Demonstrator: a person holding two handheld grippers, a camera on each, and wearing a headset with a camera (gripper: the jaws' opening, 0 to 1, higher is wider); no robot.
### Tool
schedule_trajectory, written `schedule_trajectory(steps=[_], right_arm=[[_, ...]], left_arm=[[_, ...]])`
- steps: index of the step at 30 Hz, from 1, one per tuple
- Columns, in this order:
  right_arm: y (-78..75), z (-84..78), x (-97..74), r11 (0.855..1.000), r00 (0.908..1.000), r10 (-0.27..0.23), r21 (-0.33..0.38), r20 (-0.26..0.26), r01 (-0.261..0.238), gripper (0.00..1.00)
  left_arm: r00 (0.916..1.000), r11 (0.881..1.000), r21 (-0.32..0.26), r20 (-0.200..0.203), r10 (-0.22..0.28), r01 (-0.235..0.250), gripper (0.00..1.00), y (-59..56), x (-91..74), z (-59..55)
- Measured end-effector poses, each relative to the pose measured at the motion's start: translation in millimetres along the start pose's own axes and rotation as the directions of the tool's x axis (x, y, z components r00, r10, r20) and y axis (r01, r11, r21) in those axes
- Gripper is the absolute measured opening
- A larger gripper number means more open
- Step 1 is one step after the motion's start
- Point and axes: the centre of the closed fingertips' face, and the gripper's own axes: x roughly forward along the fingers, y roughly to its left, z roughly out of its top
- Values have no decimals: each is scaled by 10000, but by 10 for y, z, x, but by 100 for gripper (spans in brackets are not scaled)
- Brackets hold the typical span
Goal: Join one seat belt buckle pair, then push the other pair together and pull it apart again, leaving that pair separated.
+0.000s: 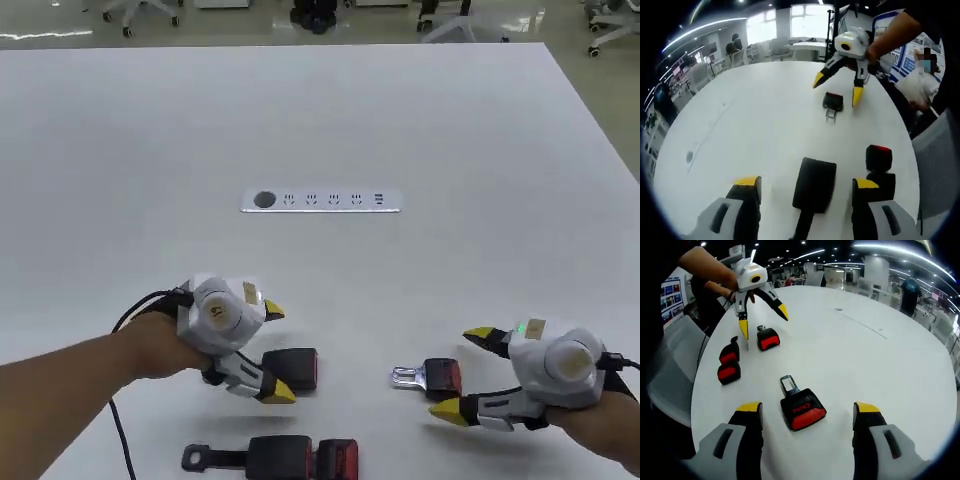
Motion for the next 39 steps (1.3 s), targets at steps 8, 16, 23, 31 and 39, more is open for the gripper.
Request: schedule_trajectory(steps=[8,16,23,31,39], right_arm=[[-2,167,-137,9776,9777,-1913,1059,871,1819,84],[90,328,-291,9328,9377,-3110,2384,1547,2701,90],[298,410,-387,9246,9231,-3408,2412,1779,2949,93],[475,430,-570,9086,9034,-3772,2700,2037,3185,99],[660,417,-765,9045,8913,-3957,2617,2212,3367,99]], left_arm=[[9633,9571,-2001,1254,2373,-2097,85,286,-271,-44],[9147,8686,-4271,1887,3575,-2513,86,174,-604,-75],[8877,8500,-4323,1986,4153,-3010,84,16,-894,-204],[8474,8084,-5234,2701,4571,-2693,100,-135,-1149,-323],[8342,7914,-5434,2704,4806,-2798,100,-365,-1332,-476]])
